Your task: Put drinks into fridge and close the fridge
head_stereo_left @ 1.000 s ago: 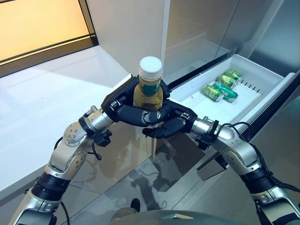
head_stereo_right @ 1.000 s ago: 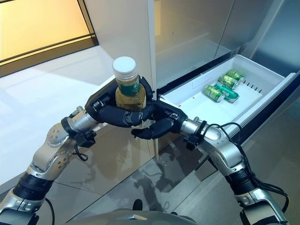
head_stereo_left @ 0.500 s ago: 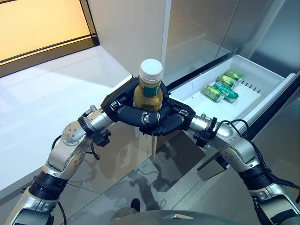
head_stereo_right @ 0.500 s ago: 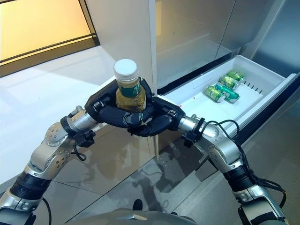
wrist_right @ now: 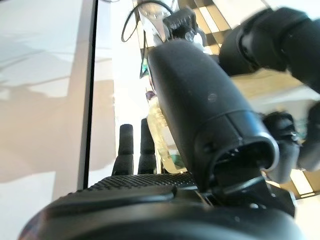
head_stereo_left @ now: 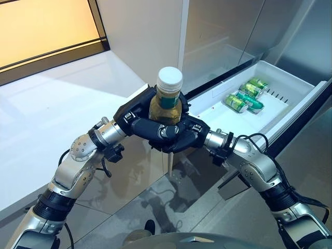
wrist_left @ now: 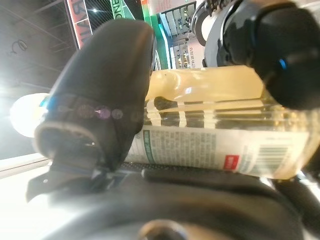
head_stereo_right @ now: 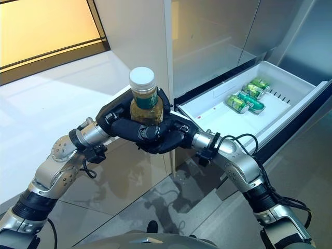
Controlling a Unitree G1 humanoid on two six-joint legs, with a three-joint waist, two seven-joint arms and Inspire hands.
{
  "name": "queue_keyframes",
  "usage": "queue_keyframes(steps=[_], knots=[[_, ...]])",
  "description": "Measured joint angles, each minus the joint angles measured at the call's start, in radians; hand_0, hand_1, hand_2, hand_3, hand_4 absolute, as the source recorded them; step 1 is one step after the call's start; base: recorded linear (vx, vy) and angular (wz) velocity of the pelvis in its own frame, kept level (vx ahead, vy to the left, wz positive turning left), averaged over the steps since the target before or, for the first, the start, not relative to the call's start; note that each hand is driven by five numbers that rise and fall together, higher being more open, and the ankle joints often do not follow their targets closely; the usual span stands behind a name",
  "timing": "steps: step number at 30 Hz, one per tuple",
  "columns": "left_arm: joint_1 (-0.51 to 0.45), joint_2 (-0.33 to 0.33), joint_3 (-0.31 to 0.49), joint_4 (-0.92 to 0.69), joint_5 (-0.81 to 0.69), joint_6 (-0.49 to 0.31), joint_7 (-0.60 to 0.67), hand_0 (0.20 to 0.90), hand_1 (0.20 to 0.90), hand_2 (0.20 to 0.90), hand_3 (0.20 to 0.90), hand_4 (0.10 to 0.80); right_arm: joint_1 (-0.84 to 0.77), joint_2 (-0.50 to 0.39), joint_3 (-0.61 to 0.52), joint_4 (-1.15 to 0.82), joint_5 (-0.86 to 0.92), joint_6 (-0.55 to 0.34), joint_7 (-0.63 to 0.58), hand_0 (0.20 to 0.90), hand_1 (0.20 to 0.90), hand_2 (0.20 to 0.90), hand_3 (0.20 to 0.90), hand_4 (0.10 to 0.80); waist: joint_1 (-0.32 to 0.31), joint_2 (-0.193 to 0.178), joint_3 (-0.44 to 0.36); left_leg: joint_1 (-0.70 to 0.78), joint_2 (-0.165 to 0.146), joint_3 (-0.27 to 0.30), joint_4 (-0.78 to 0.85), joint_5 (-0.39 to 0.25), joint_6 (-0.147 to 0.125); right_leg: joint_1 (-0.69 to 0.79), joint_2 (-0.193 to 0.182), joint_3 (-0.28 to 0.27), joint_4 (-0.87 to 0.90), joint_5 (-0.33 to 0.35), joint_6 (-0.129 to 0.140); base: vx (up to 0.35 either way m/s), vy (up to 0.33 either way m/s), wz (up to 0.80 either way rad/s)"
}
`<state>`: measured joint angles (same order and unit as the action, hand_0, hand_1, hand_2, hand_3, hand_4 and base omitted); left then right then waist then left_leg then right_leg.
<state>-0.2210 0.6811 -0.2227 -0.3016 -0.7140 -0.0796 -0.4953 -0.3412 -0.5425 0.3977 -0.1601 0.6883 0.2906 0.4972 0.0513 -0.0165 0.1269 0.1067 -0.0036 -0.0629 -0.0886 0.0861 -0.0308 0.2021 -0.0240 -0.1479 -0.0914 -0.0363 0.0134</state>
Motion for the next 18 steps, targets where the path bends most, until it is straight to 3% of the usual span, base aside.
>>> queue_keyframes(steps=[12, 13, 14, 15, 16, 18], knots=[[-0.034, 0.004, -0.005, 0.0, -0.002, 0.015, 0.0, 0.3, 0.3, 0.3, 0.2, 0.1, -0.019, -0.007, 0.003, 0.0, 0.0, 0.007, -0.016, 0.3, 0.3, 0.3, 0.2, 0.1, 0.0, 0.002, 0.001, 0.0, 0.0, 0.0, 0.0, 0.0, 0.0, 0.0, 0.001, 0.0, 0.0, 0.0, 0.0, 0.0, 0.0, 0.0], [-0.034, 0.004, -0.005, 0.0, -0.002, 0.015, 0.0, 0.371, 0.371, 0.371, 0.282, 0.182, -0.02, -0.007, 0.005, 0.0, 0.0, 0.007, -0.019, 0.3, 0.3, 0.3, 0.2, 0.1, 0.0, 0.002, 0.001, 0.0, 0.0, 0.0, 0.0, 0.0, 0.0, 0.0, 0.0, 0.0, 0.0, 0.0, 0.0, 0.0, 0.0, 0.0], [-0.034, 0.004, -0.005, 0.0, -0.002, 0.015, 0.0, 0.648, 0.648, 0.648, 0.606, 0.506, -0.02, -0.007, 0.005, 0.0, 0.0, 0.007, -0.021, 0.3, 0.3, 0.3, 0.2, 0.1, 0.0, 0.002, 0.001, 0.0, 0.0, 0.0, 0.0, 0.0, 0.0, 0.0, 0.0, 0.0, 0.0, 0.0, 0.0, 0.0, 0.0, 0.0], [-0.034, 0.004, -0.005, 0.0, -0.002, 0.015, 0.0, 0.829, 0.829, 0.829, 0.818, 0.718, -0.02, -0.007, 0.005, 0.0, 0.0, 0.007, -0.023, 0.3, 0.3, 0.3, 0.2, 0.1, 0.0, 0.002, 0.001, 0.0, 0.0, 0.0, 0.0, 0.0, 0.0, 0.0, 0.001, 0.0, 0.0, 0.0, 0.0, 0.0, 0.0, 0.0], [-0.034, 0.004, -0.005, 0.0, -0.002, 0.015, 0.0, 0.9, 0.9, 0.9, 0.9, 0.8, -0.02, -0.008, 0.005, 0.0, 0.0, 0.007, -0.023, 0.3, 0.3, 0.3, 0.2, 0.1, 0.0, 0.002, 0.001, 0.0, 0.0, -0.001, 0.0, 0.0, 0.0, 0.0, 0.001, 0.0, 0.0, 0.0, 0.0, 0.0, 0.0, 0.0], [-0.034, 0.006, -0.004, 0.0, -0.002, 0.015, -0.001, 0.9, 0.9, 0.9, 0.9, 0.8, -0.02, -0.011, 0.005, 0.0, 0.0, 0.007, -0.022, 0.3, 0.3, 0.3, 0.2, 0.1, 0.0, 0.002, 0.001, 0.0, 0.0, 0.0, 0.0, 0.0, 0.0, 0.0, 0.001, 0.0, 0.0, 0.0, 0.0, 0.0, 0.0, 0.0]])
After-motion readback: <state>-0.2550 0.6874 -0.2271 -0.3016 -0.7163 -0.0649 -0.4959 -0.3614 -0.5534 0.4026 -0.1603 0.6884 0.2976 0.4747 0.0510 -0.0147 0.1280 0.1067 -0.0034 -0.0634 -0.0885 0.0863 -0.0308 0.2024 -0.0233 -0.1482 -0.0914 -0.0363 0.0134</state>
